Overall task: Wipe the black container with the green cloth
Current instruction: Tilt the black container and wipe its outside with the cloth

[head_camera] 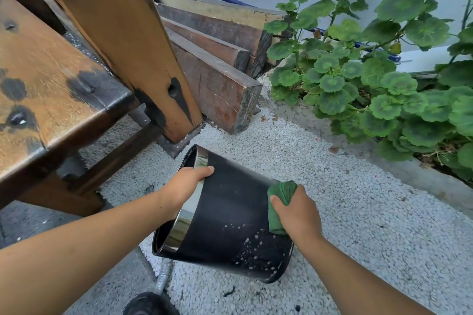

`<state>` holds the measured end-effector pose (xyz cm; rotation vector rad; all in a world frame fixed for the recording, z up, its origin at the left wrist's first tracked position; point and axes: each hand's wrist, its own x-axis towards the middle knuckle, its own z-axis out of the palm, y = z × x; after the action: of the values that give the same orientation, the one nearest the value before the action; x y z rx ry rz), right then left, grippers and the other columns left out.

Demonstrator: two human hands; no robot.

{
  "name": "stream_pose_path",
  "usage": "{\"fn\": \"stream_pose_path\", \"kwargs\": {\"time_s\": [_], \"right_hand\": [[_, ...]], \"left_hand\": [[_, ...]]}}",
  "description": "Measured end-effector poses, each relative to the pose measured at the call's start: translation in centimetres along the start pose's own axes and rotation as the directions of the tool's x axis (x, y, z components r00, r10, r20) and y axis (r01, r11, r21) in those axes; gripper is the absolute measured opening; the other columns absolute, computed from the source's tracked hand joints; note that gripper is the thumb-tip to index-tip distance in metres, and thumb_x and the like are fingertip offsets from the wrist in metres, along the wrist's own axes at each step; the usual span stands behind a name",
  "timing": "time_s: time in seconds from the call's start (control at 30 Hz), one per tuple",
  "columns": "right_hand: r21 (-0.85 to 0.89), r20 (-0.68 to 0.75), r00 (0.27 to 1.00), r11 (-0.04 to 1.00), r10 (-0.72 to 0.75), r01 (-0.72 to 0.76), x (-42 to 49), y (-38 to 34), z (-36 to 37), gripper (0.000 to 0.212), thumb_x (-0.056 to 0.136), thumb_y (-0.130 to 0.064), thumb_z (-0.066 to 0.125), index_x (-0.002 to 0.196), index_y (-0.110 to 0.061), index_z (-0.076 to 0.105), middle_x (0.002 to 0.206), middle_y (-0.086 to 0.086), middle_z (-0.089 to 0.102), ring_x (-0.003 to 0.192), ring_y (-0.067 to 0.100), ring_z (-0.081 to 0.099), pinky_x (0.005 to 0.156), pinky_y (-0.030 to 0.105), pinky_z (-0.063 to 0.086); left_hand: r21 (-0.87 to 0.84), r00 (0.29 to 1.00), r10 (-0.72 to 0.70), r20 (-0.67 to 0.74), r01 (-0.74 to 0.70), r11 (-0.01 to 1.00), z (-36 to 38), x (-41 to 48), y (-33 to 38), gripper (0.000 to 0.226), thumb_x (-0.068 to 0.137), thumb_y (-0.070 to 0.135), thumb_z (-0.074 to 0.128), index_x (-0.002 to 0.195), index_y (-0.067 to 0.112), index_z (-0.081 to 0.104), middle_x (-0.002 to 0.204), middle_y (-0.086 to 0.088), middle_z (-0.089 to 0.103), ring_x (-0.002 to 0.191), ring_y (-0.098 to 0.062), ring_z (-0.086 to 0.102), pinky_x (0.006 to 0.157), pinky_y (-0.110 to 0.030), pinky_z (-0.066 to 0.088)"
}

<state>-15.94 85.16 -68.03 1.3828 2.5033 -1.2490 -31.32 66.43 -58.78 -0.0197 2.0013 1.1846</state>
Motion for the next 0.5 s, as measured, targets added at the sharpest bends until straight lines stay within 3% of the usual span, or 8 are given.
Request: {"fn": "stream_pose_path", "kwargs": {"time_s": [0.07,0.1,0.13,0.2,0.23,0.3,0.43,0.5], "right_hand": [[0.062,0.000,0.999,0.997,0.036,-0.036,-0.1,0.2,0.1,0.036,0.091,-0.048,0.068,0.102,-0.017,0.054,0.085,-0.005,0.060,0.070,0.012,0.058,0.055,0.030,0.044],[0.116,0.010,0.998,0.991,0.069,-0.070,-0.1,0.4,0.1,0.034,0.090,-0.046,0.069,0.100,-0.017,0.057,0.086,-0.003,0.063,0.070,0.011,0.058,0.056,0.029,0.044],[0.190,0.035,0.993,0.975,0.110,-0.114,-0.1,0.6,0.0,0.030,0.089,-0.044,0.070,0.098,-0.017,0.060,0.089,0.000,0.066,0.072,0.012,0.060,0.059,0.030,0.046],[0.379,0.141,0.970,0.894,0.197,-0.237,-0.4,1.3,0.1,0.022,0.088,-0.038,0.074,0.093,-0.019,0.065,0.095,0.007,0.072,0.079,0.020,0.066,0.069,0.035,0.056],[0.458,0.215,0.948,0.833,0.234,-0.310,-0.7,1.6,0.0,0.020,0.087,-0.036,0.075,0.092,-0.018,0.067,0.096,0.009,0.073,0.083,0.026,0.070,0.076,0.042,0.060],[0.569,0.332,0.907,0.712,0.260,-0.413,-1.3,1.9,-0.4,0.020,0.087,-0.032,0.078,0.096,-0.016,0.069,0.097,0.014,0.076,0.087,0.034,0.074,0.079,0.049,0.064],[0.662,0.420,0.874,0.576,0.245,-0.479,-2.1,1.8,-1.9,0.025,0.089,-0.027,0.077,0.108,-0.011,0.069,0.097,0.018,0.077,0.076,0.031,0.076,0.050,0.032,0.059],[0.698,0.430,0.871,0.526,0.236,-0.487,-2.0,1.4,-2.6,0.032,0.091,-0.027,0.076,0.115,-0.009,0.066,0.104,0.020,0.075,0.082,0.033,0.075,0.048,0.030,0.058]], "left_hand": [[0.033,0.999,-0.023,0.049,0.022,0.999,-0.7,-0.3,-0.3,0.040,0.094,0.052,0.058,0.119,0.024,0.069,0.125,0.018,0.065,0.129,-0.007,0.048,0.115,-0.029,0.025],[0.043,0.992,-0.054,0.113,0.050,0.998,-1.3,-0.4,-0.5,0.048,0.090,0.056,0.062,0.126,0.024,0.065,0.130,0.015,0.063,0.128,-0.005,0.050,0.116,-0.031,0.028],[0.077,0.971,-0.114,0.210,0.100,0.992,-2.0,-0.5,-0.6,0.051,0.086,0.056,0.066,0.125,0.023,0.064,0.124,0.013,0.068,0.116,-0.003,0.060,0.108,-0.027,0.041],[0.237,0.838,-0.227,0.496,0.120,0.964,-3.7,-1.5,-0.5,0.041,0.087,0.047,0.070,0.118,0.021,0.059,0.094,0.009,0.079,0.083,-0.002,0.073,0.077,-0.019,0.057],[0.339,0.765,-0.290,0.574,0.100,0.935,-4.5,-1.9,-0.6,0.038,0.090,0.041,0.071,0.119,0.021,0.057,0.092,0.004,0.080,0.082,-0.005,0.074,0.074,-0.022,0.059],[0.449,0.707,-0.349,0.614,0.050,0.892,-5.5,-1.9,-1.6,0.038,0.089,0.025,0.075,0.124,0.018,0.060,0.108,-0.004,0.078,0.096,-0.018,0.073,0.079,-0.031,0.060],[0.349,0.776,-0.241,0.583,0.029,0.937,-5.2,-2.5,-2.0,0.024,0.087,0.005,0.069,0.109,0.014,0.064,0.085,0.007,0.073,0.075,-0.008,0.067,0.068,-0.023,0.050],[0.201,0.849,-0.128,0.513,0.026,0.979,-5.4,-2.5,-1.4,0.029,0.083,0.008,0.070,0.111,0.006,0.065,0.100,-0.009,0.074,0.091,-0.024,0.068,0.081,-0.035,0.050]]}}
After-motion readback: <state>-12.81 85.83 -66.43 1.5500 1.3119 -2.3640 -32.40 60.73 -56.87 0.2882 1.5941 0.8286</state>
